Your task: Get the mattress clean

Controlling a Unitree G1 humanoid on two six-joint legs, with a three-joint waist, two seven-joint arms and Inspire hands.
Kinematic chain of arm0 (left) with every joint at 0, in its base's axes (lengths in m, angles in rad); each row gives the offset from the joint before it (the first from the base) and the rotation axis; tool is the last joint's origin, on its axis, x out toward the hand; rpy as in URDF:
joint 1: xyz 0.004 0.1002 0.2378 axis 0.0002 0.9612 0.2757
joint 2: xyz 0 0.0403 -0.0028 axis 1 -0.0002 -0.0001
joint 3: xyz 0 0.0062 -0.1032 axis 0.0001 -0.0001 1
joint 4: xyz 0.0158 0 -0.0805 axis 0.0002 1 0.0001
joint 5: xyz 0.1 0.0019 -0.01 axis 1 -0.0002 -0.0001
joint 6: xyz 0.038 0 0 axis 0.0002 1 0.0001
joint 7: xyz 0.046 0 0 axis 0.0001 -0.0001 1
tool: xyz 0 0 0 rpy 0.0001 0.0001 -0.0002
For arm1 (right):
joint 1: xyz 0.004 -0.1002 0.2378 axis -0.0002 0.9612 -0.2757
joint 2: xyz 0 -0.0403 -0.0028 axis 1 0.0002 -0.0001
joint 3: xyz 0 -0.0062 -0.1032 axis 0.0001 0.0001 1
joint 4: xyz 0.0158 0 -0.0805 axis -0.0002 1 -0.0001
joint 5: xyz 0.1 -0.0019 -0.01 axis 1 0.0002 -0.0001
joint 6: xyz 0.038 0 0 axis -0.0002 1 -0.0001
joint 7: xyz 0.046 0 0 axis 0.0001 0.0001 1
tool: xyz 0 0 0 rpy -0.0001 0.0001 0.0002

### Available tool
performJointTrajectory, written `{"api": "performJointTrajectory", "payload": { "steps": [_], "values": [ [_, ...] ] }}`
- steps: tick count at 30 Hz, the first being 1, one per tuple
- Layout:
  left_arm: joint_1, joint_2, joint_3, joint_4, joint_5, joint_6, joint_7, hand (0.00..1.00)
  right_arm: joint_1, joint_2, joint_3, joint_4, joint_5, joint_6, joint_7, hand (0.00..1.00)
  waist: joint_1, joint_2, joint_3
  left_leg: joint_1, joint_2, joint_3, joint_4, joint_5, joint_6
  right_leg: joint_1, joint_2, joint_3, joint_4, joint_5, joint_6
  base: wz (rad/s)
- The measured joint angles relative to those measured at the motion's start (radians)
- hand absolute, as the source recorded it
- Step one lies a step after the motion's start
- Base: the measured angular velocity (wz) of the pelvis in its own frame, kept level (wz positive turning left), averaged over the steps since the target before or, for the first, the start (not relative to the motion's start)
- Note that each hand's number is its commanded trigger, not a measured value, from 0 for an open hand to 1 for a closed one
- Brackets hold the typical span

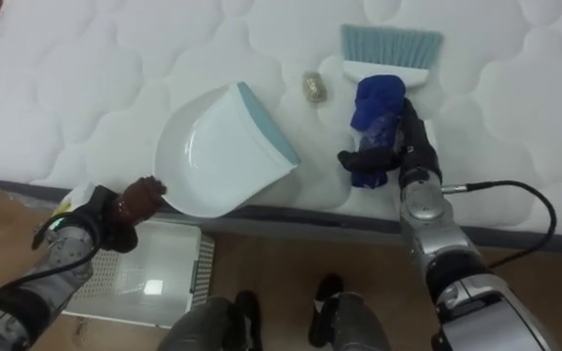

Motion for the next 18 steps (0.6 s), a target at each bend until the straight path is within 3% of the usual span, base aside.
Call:
{"api": "performJointTrajectory", "payload": {
  "steps": [3, 8, 13, 18],
  "values": [
    [-0.001, 0.000, -0.021, 0.001, -0.010, 0.017, -0.013, 1.00, -0.043, -0.013, 0.000, 0.072, -0.057, 0.016, -0.035, 1.00, 0.000, 0.001, 0.0006, 0.000, -0.001, -0.004, 0.002, 0.002, -0.001, 0.004, 0.000, -0.004, 0.000, -0.001, 0.002, 0.05],
    [-0.001, 0.000, -0.033, -0.005, -0.009, 0.042, -0.037, 1.00, -0.087, -0.030, 0.000, 0.117, -0.126, 0.078, -0.077, 1.00, 0.006, 0.005, -0.0007, -0.002, -0.003, -0.018, -0.004, 0.003, -0.006, 0.008, -0.001, -0.017, 0.000, -0.009, -0.005, 0.07],
    [-0.001, -0.002, -0.033, -0.026, -0.009, 0.048, -0.042, 1.00, -0.087, -0.034, 0.000, 0.125, -0.145, 0.123, -0.116, 1.00, 0.013, 0.005, -0.0012, -0.004, -0.005, -0.041, -0.005, 0.003, -0.014, 0.016, -0.004, -0.037, 0.003, -0.022, -0.011, 0.14],
    [-0.007, -0.003, -0.035, -0.040, -0.009, 0.070, -0.043, 1.00, -0.085, -0.043, -0.006, 0.130, -0.145, 0.142, -0.134, 1.00, 0.012, 0.002, -0.0017, -0.005, -0.019, -0.057, -0.006, 0.000, -0.014, 0.016, -0.018, -0.045, 0.018, -0.041, -0.005, 0.13]
  ]
}}
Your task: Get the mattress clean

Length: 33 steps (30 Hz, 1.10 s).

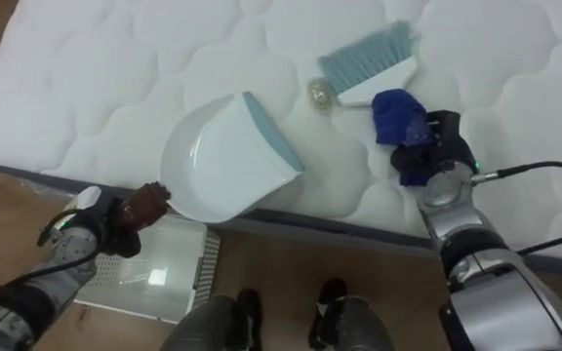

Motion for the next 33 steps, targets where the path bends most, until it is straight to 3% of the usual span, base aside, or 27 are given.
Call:
{"api": "performJointTrajectory", "payload": {
  "steps": [3, 10, 18, 24, 28, 30, 32, 33],
  "values": [
    [-0.002, 0.000, 0.000, -0.002, 0.001, 0.011, 0.001, 1.00, 0.008, 0.000, -0.002, 0.004, 0.000, 0.024, -0.017, 1.00, -0.007, -0.005, -0.0011, -0.004, -0.002, -0.001, 0.009, -0.002, 0.002, 0.000, -0.002, -0.001, 0.000, -0.002, 0.003, 0.00],
    [-0.001, 0.000, 0.005, -0.001, 0.002, 0.011, 0.007, 1.00, 0.043, 0.001, -0.011, 0.031, 0.001, 0.026, -0.007, 1.00, -0.018, -0.034, -0.0021, 0.000, -0.013, -0.002, 0.019, 0.002, 0.011, 0.012, -0.013, 0.000, 0.002, -0.009, 0.018, 0.05],
    [0.000, 0.010, 0.002, 0.001, 0.007, 0.015, 0.007, 1.00, 0.050, -0.029, -0.019, 0.045, 0.008, 0.048, 0.021, 1.00, -0.021, -0.038, -0.0041, 0.004, -0.021, 0.004, 0.010, -0.007, 0.028, 0.021, -0.025, -0.001, 0.003, -0.006, 0.036, 0.05],
    [-0.009, 0.023, 0.005, -0.007, 0.078, 0.024, 0.056, 1.00, 0.039, -0.050, -0.039, 0.060, -0.039, 0.060, 0.024, 1.00, -0.020, -0.045, -0.0063, -0.014, -0.030, 0.001, 0.027, -0.014, 0.039, 0.006, -0.035, -0.001, 0.017, -0.004, 0.045, 0.01],
    [-0.015, 0.062, 0.005, -0.022, 0.220, 0.032, 0.092, 1.00, 0.033, -0.080, -0.039, 0.052, -0.123, 0.093, 0.024, 1.00, -0.017, -0.059, -0.0105, -0.019, -0.030, 0.004, 0.035, -0.019, 0.048, 0.005, -0.035, -0.001, 0.016, 0.001, 0.051, -0.01],
    [-0.016, 0.083, 0.003, -0.023, 0.270, 0.036, 0.122, 1.00, 0.032, -0.095, -0.039, 0.050, -0.171, 0.108, 0.024, 1.00, -0.020, -0.076, -0.0105, -0.016, -0.032, 0.006, 0.034, -0.019, 0.050, 0.003, -0.041, 0.000, 0.023, 0.001, 0.052, 0.00],
    [-0.021, 0.113, 0.003, -0.024, 0.338, 0.040, 0.160, 1.00, 0.017, -0.126, -0.038, 0.048, -0.251, 0.124, 0.024, 1.00, -0.016, -0.113, -0.0096, -0.016, -0.032, 0.022, 0.036, -0.021, 0.053, -0.012, -0.052, 0.016, 0.039, 0.000, 0.053, -0.12],
    [-0.021, 0.121, 0.003, -0.024, 0.346, 0.040, 0.167, 1.00, 0.010, -0.134, -0.037, 0.048, -0.269, 0.130, 0.024, 1.00, -0.018, -0.120, -0.0096, -0.016, -0.032, 0.023, 0.037, -0.021, 0.053, -0.013, -0.052, 0.016, 0.040, 0.000, 0.053, -0.12]
  ]
}}
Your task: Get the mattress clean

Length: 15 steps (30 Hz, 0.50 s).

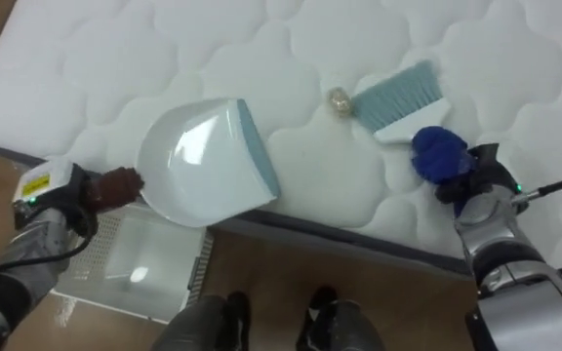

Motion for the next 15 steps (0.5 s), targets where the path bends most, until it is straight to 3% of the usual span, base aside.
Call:
{"api": "performJointTrajectory", "payload": {
  "steps": [2, 5, 9, 11, 15],
  "values": [
    [-0.003, 0.024, -0.001, -0.001, 0.041, 0.001, 0.029, 1.00, -0.016, -0.042, 0.018, -0.002, -0.061, 0.008, -0.008, 1.00, -0.002, -0.027, 0.0004, 0.000, 0.003, 0.003, 0.004, 0.000, 0.002, 0.000, 0.000, 0.000, -0.001, 0.002, 0.000, -0.04],
    [-0.003, 0.044, -0.005, -0.014, 0.061, 0.017, 0.042, 1.00, -0.034, -0.092, 0.045, -0.023, -0.175, 0.037, -0.017, 1.00, -0.002, -0.043, 0.0029, -0.003, 0.012, 0.007, 0.006, -0.001, 0.004, 0.000, 0.009, 0.000, -0.013, 0.012, -0.002, -0.11],
    [-0.015, 0.066, -0.024, -0.015, 0.069, 0.030, 0.072, 1.00, -0.072, -0.120, 0.109, -0.025, -0.288, 0.051, -0.037, 1.00, -0.002, -0.058, 0.0104, -0.006, 0.017, 0.016, 0.005, 0.000, 0.003, -0.008, 0.018, 0.009, -0.020, 0.021, -0.006, -0.12],
    [-0.026, 0.088, -0.045, -0.015, 0.069, 0.032, 0.089, 1.00, -0.093, -0.125, 0.133, -0.034, -0.369, 0.052, -0.046, 1.00, -0.009, -0.061, 0.0119, -0.015, 0.017, 0.016, 0.005, 0.001, 0.002, -0.013, 0.020, 0.004, -0.025, 0.023, -0.009, 0.00],
    [-0.026, 0.101, -0.051, -0.015, 0.092, 0.036, 0.112, 1.00, -0.093, -0.129, 0.155, -0.086, -0.505, 0.070, -0.056, 1.00, -0.017, -0.069, 0.0143, -0.014, 0.020, 0.013, -0.001, 0.001, 0.002, -0.012, 0.019, -0.001, -0.029, 0.023, -0.009, 0.00]
  ]
}}
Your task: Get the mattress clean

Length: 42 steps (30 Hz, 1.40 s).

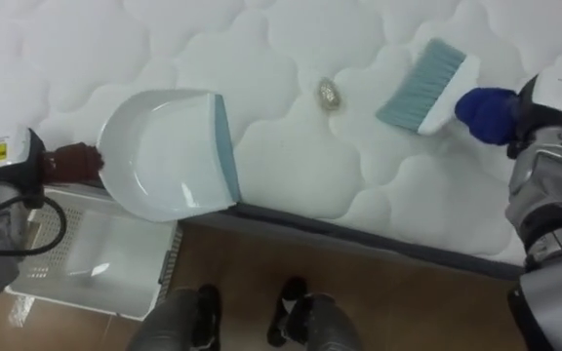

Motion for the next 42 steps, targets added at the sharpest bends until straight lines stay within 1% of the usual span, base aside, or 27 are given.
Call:
{"api": "performJointTrajectory", "payload": {
  "steps": [2, 3, 5, 7, 9, 11, 13, 15, 16, 20, 22, 25, 28, 30, 31, 35, 40, 42],
  "values": [
    [-0.001, 0.017, 0.002, -0.009, 0.034, 0.001, 0.013, 1.00, 0.000, 0.000, 0.001, -0.033, -0.120, 0.001, -0.010, 1.00, -0.003, -0.016, 0.0079, 0.000, 0.004, 0.001, -0.001, 0.000, 0.000, 0.000, 0.001, 0.000, 0.001, 0.000, 0.000, 0.00],
    [-0.001, 0.021, 0.002, -0.012, 0.038, 0.001, 0.016, 1.00, 0.000, 0.000, 0.003, -0.042, -0.144, 0.002, -0.014, 1.00, -0.003, -0.020, 0.0089, -0.001, 0.005, 0.001, 0.000, 0.000, 0.000, 0.000, 0.002, 0.000, 0.000, -0.001, 0.000, 0.00],
    [-0.002, 0.032, 0.002, -0.013, 0.050, 0.001, 0.020, 1.00, 0.000, -0.001, 0.036, -0.075, -0.219, 0.014, -0.028, 1.00, 0.004, -0.028, 0.0073, -0.005, 0.020, 0.002, 0.007, -0.005, -0.001, 0.003, 0.016, -0.001, -0.015, 0.004, -0.001, -0.11],
    [-0.002, 0.033, 0.001, -0.012, 0.053, 0.002, 0.037, 1.00, -0.001, -0.005, 0.052, -0.103, -0.271, 0.024, -0.031, 1.00, 0.006, -0.032, 0.0085, -0.007, 0.022, 0.002, 0.009, -0.006, -0.001, 0.002, 0.018, -0.002, -0.018, 0.006, -0.001, -0.05],
    [-0.002, 0.033, 0.001, -0.011, 0.053, 0.002, 0.040, 1.00, -0.001, -0.005, 0.075, -0.127, -0.304, 0.037, -0.031, 1.00, 0.010, -0.035, 0.0085, -0.006, 0.022, 0.003, 0.010, -0.006, -0.001, 0.002, 0.018, 0.000, -0.016, 0.006, -0.001, 0.00],
    [-0.002, 0.033, 0.001, -0.011, 0.054, 0.002, 0.041, 1.00, -0.001, -0.005, 0.082, -0.163, -0.372, 0.049, -0.029, 1.00, 0.011, -0.036, 0.0087, -0.005, 0.023, 0.005, 0.009, -0.006, -0.001, 0.001, 0.018, 0.001, -0.015, 0.007, -0.002, 0.00],
    [-0.002, 0.033, 0.001, -0.010, 0.055, 0.005, 0.041, 1.00, -0.002, -0.006, 0.090, -0.186, -0.425, 0.057, -0.029, 1.00, 0.011, -0.037, 0.0089, -0.003, 0.024, 0.006, 0.009, -0.006, -0.001, 0.003, 0.020, 0.001, -0.016, 0.007, -0.003, 0.00],
    [-0.002, 0.033, 0.001, -0.003, 0.055, 0.004, 0.041, 1.00, -0.007, -0.005, 0.122, -0.200, -0.459, 0.058, -0.029, 1.00, 0.014, -0.039, 0.0101, 0.002, 0.029, 0.006, 0.009, -0.006, -0.002, 0.011, 0.025, 0.000, -0.021, 0.009, -0.006, -0.04],
    [-0.002, 0.036, 0.001, -0.002, 0.055, 0.004, 0.041, 1.00, -0.008, -0.006, 0.141, -0.216, -0.482, 0.058, -0.029, 1.00, 0.017, -0.041, 0.0112, 0.004, 0.034, 0.006, 0.009, -0.006, -0.004, 0.016, 0.032, -0.001, -0.030, 0.013, -0.008, -0.07],
    [-0.003, 0.039, 0.000, -0.002, 0.053, -0.003, 0.040, 1.00, -0.011, -0.006, 0.217, -0.266, -0.501, 0.052, -0.016, 1.00, 0.019, -0.046, 0.0134, 0.003, 0.034, -0.001, 0.005, -0.004, -0.009, 0.022, 0.037, -0.012, -0.045, 0.016, -0.010, 0.01],
    [-0.002, 0.039, 0.000, -0.006, 0.053, -0.008, 0.040, 1.00, -0.010, -0.005, 0.236, -0.289, -0.521, 0.050, 0.002, 1.00, 0.018, -0.046, 0.0136, 0.001, 0.034, -0.006, 0.002, -0.003, -0.010, 0.024, 0.039, -0.015, -0.051, 0.016, -0.010, 0.04],
    [-0.002, 0.042, 0.000, -0.025, 0.053, -0.016, 0.040, 1.00, -0.007, -0.005, 0.236, -0.336, -0.539, 0.048, 0.029, 1.00, 0.016, -0.047, 0.0135, -0.009, 0.036, -0.012, 0.006, -0.004, -0.009, 0.019, 0.037, -0.021, -0.051, 0.016, -0.009, 0.05],
    [-0.001, 0.043, 0.000, -0.035, 0.052, -0.025, 0.040, 1.00, -0.007, 0.000, 0.236, -0.373, -0.539, 0.044, 0.032, 1.00, 0.016, -0.048, 0.0133, -0.015, 0.036, -0.015, 0.009, -0.004, -0.009, 0.018, 0.037, -0.026, -0.051, 0.016, -0.009, 0.03],
    [-0.001, 0.043, -0.001, -0.039, 0.053, -0.029, 0.040, 1.00, -0.007, 0.014, 0.236, -0.385, -0.538, 0.044, 0.032, 1.00, 0.018, -0.048, 0.0133, -0.017, 0.034, -0.019, 0.011, -0.005, -0.010, 0.021, 0.040, -0.031, -0.055, 0.017, -0.009, 0.02],
    [-0.001, 0.042, -0.001, -0.040, 0.054, -0.029, 0.040, 1.00, -0.007, 0.032, 0.236, -0.389, -0.537, 0.045, 0.032, 1.00, 0.022, -0.048, 0.0133, -0.017, 0.037, -0.023, 0.011, -0.005, -0.011, 0.025, 0.051, -0.031, -0.064, 0.021, -0.009, -0.05],
    [-0.001, 0.041, -0.001, -0.040, 0.054, -0.028, 0.040, 1.00, -0.005, 0.088, 0.236, -0.406, -0.530, 0.045, 0.050, 1.00, 0.030, -0.045, 0.0135, -0.020, 0.048, -0.024, 0.011, -0.007, -0.014, 0.030, 0.066, -0.032, -0.084, 0.032, -0.011, -0.06],
    [0.000, 0.035, -0.001, -0.040, 0.053, -0.028, 0.036, 1.00, 0.006, 0.102, 0.236, -0.449, -0.518, 0.044, 0.091, 1.00, 0.040, -0.042, 0.0139, -0.018, 0.049, -0.021, 0.006, -0.007, -0.014, 0.030, 0.067, -0.031, -0.080, 0.032, -0.011, -0.01],
    [0.000, 0.027, -0.002, -0.040, 0.053, -0.028, 0.035, 1.00, 0.005, 0.106, 0.236, -0.457, -0.512, 0.041, 0.100, 1.00, 0.049, -0.035, 0.0137, -0.017, 0.049, -0.022, 0.005, -0.007, -0.014, 0.031, 0.066, -0.032, -0.080, 0.032, -0.011, 0.00]
  ]
}}
